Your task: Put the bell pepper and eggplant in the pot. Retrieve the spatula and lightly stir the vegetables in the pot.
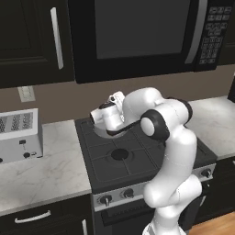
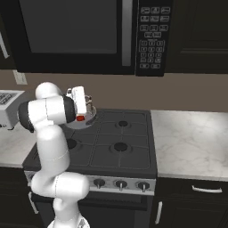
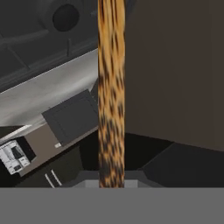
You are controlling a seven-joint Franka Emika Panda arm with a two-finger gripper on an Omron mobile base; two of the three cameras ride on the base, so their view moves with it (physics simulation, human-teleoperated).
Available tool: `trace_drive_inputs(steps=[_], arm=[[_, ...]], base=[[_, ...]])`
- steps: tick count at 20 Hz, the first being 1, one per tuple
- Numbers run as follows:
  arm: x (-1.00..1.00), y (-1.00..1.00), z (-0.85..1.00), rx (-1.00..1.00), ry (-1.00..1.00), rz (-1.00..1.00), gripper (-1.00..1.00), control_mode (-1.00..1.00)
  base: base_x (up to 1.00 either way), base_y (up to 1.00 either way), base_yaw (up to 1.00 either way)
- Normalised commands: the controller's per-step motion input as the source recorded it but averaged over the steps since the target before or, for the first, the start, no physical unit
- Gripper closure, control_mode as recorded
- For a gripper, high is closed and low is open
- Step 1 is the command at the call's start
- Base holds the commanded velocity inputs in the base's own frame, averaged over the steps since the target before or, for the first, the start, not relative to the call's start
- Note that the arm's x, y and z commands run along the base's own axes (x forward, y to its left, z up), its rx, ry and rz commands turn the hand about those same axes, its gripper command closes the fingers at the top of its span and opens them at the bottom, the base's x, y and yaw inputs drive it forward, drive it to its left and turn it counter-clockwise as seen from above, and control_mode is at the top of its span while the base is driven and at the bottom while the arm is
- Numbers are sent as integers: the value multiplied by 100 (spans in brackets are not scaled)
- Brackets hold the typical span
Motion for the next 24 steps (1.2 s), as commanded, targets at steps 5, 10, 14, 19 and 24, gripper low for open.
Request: trace_drive_inputs(steps=[5,10,14,19,24], arm=[[0,31,3,0,0,0,100,-100],[0,32,0,0,7,2,100,-100],[-1,21,0,0,18,4,100,-100],[0,12,2,0,14,5,100,-100],[-10,6,0,0,7,9,100,-100]], base=[[0,0,0],[0,0,0],[0,0,0],[0,0,0],[0,0,0]])
